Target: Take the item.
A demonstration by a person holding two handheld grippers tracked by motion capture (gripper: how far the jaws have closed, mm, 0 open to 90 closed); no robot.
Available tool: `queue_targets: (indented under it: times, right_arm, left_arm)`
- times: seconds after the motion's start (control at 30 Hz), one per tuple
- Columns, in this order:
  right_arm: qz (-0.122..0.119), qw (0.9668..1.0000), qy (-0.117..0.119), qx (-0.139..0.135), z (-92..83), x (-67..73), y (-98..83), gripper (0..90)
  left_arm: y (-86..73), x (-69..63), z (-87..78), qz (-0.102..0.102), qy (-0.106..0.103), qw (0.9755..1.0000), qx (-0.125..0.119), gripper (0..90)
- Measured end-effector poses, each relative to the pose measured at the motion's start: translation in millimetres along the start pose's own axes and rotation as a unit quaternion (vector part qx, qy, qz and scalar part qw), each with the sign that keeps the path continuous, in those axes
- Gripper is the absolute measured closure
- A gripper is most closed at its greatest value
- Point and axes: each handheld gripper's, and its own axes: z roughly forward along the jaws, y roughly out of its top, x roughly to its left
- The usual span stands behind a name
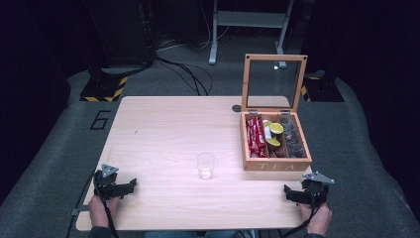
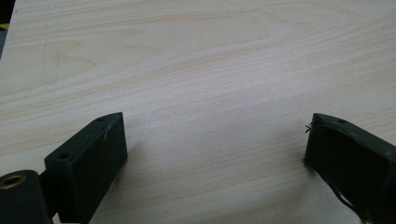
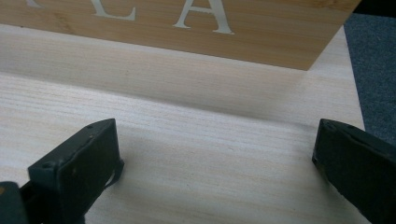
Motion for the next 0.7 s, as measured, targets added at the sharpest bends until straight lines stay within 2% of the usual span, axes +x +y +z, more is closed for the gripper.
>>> queue_targets:
  times: [0.13, 0.23, 0.33, 0.37, 0.47, 0.63, 0.7]
  right_arm:
    - [0.009, 0.9999, 0.007, 0.0, -0.5, -3.4, 0.7, 0.0]
    - [0.017, 0.9996, 0.022, -0.001, -1.7, -5.0, 1.2, 0.0]
    - [0.015, 0.9995, 0.027, -0.008, -3.8, -6.9, 0.9, 0.0]
    - [0.021, 0.9993, 0.029, -0.005, -4.6, -6.0, 0.8, 0.0]
    - [0.018, 0.9993, 0.033, -0.002, -5.8, -6.6, 0.6, 0.0]
    - [0.028, 0.9988, 0.036, -0.014, -23.6, -8.0, 5.4, 0.0]
    - [0.025, 0.9989, 0.035, -0.017, -26.9, -7.9, 7.2, 0.0]
  left_arm:
    - [0.1, 0.0, 0.1, -0.001, 0.0, 1.0, 0.0, 5.4]
    - [0.1, -0.1, 0.1, -0.002, 0.0, 1.0, 0.0, 5.4]
    - [0.1, -0.1, 0.1, -0.002, 0.0, 1.0, 0.0, 5.4]
    - [0.1, 0.0, 0.1, 0.0, 0.0, 1.0, 0.0, 5.4]
    - [0.0, -0.1, 0.0, -0.001, 0.0, 1.0, 0.0, 5.5]
    - [-0.4, -0.5, 0.3, -0.001, 0.003, 1.0, -0.005, 5.8]
    - [-0.3, -0.7, -0.2, 0.0, 0.004, 1.0, -0.003, 5.8]
